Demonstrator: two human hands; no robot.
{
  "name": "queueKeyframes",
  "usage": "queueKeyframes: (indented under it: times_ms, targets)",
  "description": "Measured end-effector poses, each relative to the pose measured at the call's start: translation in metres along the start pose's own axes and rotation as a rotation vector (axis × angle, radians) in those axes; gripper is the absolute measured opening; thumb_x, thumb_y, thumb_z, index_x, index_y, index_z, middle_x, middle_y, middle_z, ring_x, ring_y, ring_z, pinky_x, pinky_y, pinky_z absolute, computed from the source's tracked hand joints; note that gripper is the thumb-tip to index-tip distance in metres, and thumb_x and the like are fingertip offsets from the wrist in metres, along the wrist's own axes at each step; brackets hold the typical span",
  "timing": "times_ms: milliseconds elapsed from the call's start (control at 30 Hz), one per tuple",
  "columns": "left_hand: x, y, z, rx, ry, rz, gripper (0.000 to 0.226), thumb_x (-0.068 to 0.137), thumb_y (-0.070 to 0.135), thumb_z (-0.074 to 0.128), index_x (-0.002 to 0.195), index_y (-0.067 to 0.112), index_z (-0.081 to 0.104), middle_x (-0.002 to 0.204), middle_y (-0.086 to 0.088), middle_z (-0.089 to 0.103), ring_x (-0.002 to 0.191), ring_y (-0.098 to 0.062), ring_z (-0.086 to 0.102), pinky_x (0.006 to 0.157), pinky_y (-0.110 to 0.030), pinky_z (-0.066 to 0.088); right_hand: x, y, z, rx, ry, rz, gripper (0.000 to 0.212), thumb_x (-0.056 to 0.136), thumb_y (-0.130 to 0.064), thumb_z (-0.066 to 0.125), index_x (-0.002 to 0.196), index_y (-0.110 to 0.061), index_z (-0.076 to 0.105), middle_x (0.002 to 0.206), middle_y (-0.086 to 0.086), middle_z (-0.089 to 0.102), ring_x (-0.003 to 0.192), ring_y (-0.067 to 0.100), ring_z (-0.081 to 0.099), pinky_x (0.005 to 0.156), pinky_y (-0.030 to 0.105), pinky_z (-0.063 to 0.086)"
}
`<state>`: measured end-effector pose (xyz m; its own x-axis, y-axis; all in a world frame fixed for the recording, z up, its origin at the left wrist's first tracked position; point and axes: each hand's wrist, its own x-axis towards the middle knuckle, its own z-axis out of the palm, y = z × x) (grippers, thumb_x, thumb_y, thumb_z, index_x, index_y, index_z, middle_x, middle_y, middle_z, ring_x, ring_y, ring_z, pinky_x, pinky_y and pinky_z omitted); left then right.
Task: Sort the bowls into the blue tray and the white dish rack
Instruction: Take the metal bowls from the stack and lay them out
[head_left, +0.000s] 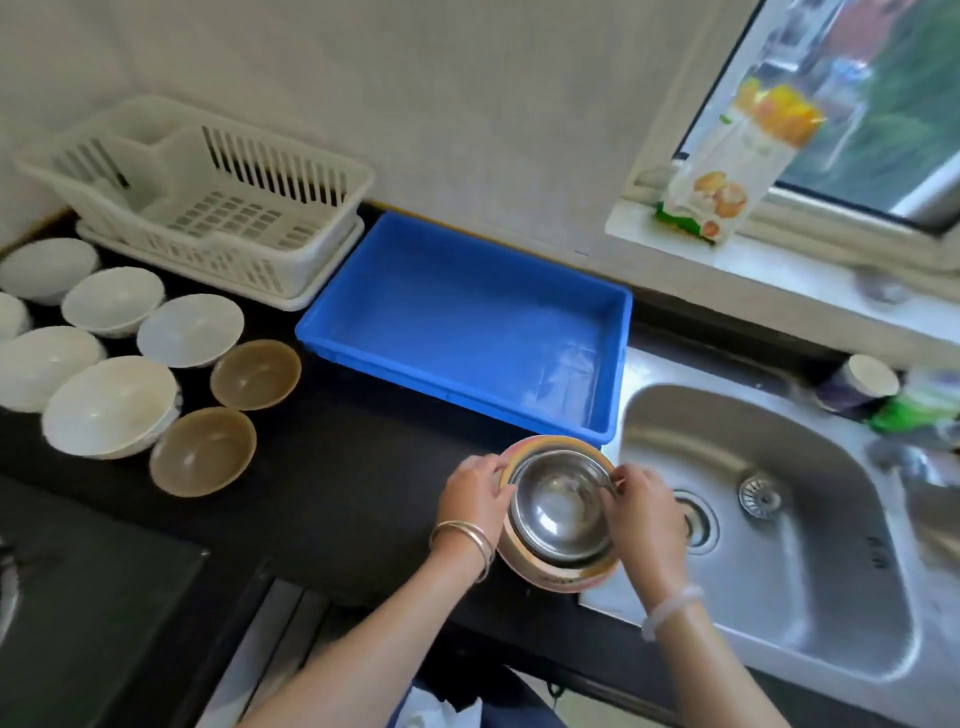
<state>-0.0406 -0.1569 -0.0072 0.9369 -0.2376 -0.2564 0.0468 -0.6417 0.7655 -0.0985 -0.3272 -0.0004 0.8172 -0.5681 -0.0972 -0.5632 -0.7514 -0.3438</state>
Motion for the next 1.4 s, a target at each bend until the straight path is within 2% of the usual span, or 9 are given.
queueKeyframes:
  times_ms: [167,500,567,700,867,1000,1167,1267,1400]
  targets:
    - [-0.002,0.002,0.015,0.033,-0.015,0.009,0.037,0.085,0.016,0.06,0.121,0.022,0.056,0.122,0.003,0.051,0.107,-0.013,0.054,0.089,-0.019,0.037,-0.003,0.008,0.005,0.094,0.045,0.05,0.011,0.083,-0.017,0.066,0.078,-0.009,0.059,0.078,0.012,0.067,0.076,0.033,0.061,0.059,0.03,0.028]
    - [0.003,0.006,0.024,0.113,-0.003,0.0,0.035,0.088,0.03,0.057,0.121,0.019,0.058,0.123,0.002,0.05,0.099,-0.008,0.05,0.085,-0.021,0.04,-0.002,0.023,-0.007,0.317,0.094,0.103,0.008,0.079,-0.011,0.064,0.072,-0.01,0.06,0.064,0.003,0.062,0.065,0.025,0.056,0.056,0.03,0.029]
    - [0.004,0.008,0.025,0.126,-0.001,0.002,0.034,0.088,0.032,0.057,0.119,0.019,0.058,0.122,0.002,0.05,0.095,-0.005,0.046,0.083,-0.021,0.04,-0.001,0.025,-0.013,0.337,0.119,0.096,0.009,0.079,-0.011,0.065,0.072,-0.01,0.06,0.063,0.003,0.062,0.064,0.025,0.056,0.057,0.031,0.031]
    - [0.006,0.011,0.027,0.14,0.029,-0.008,0.023,0.084,0.024,0.062,0.107,0.019,0.06,0.123,0.002,0.049,0.11,-0.014,0.05,0.092,-0.026,0.044,0.002,0.029,-0.022,0.38,0.156,0.119,0.011,0.08,-0.013,0.066,0.071,-0.011,0.06,0.063,0.0,0.061,0.064,0.023,0.056,0.056,0.026,0.026]
    - [0.007,0.018,0.027,0.139,0.089,-0.033,0.014,0.082,0.018,0.065,0.094,0.02,0.061,0.118,0.001,0.049,0.113,-0.016,0.044,0.091,-0.024,0.039,0.001,0.036,-0.028,0.39,0.16,0.152,0.008,0.079,-0.013,0.067,0.072,-0.01,0.064,0.063,-0.002,0.061,0.064,0.019,0.053,0.055,0.021,0.025]
    - [0.009,0.025,0.025,0.086,0.041,-0.068,0.009,0.085,0.018,0.061,0.093,0.021,0.06,0.107,0.002,0.058,0.096,-0.014,0.056,0.078,-0.026,0.05,0.0,0.04,-0.031,0.399,0.122,0.136,0.007,0.081,-0.014,0.066,0.077,-0.012,0.071,0.065,-0.005,0.062,0.067,0.016,0.057,0.06,0.024,0.031]
    - [0.009,0.03,0.021,0.03,0.033,-0.099,0.011,0.085,0.016,0.059,0.081,0.025,0.055,0.082,0.008,0.061,0.073,-0.006,0.057,0.056,-0.015,0.041,0.002,0.042,-0.034,0.444,0.086,0.156,0.008,0.082,-0.015,0.066,0.081,-0.012,0.073,0.069,-0.002,0.066,0.071,0.02,0.062,0.065,0.029,0.041]
    - [0.009,0.033,0.016,0.008,0.025,-0.12,0.01,0.085,0.015,0.061,0.08,0.023,0.057,0.079,0.008,0.061,0.074,-0.008,0.059,0.059,-0.016,0.042,0.003,0.044,-0.036,0.475,0.048,0.164,0.008,0.082,-0.016,0.065,0.084,-0.013,0.073,0.073,0.0,0.069,0.073,0.023,0.066,0.071,0.034,0.05]
    - [0.008,0.03,0.007,-0.048,0.026,-0.131,0.006,0.083,0.015,0.062,0.084,0.02,0.06,0.078,0.009,0.06,0.073,-0.006,0.058,0.058,-0.014,0.04,0.005,0.041,-0.043,0.482,0.033,0.161,0.008,0.083,-0.018,0.065,0.083,-0.017,0.073,0.073,-0.003,0.069,0.074,0.022,0.067,0.072,0.034,0.051]
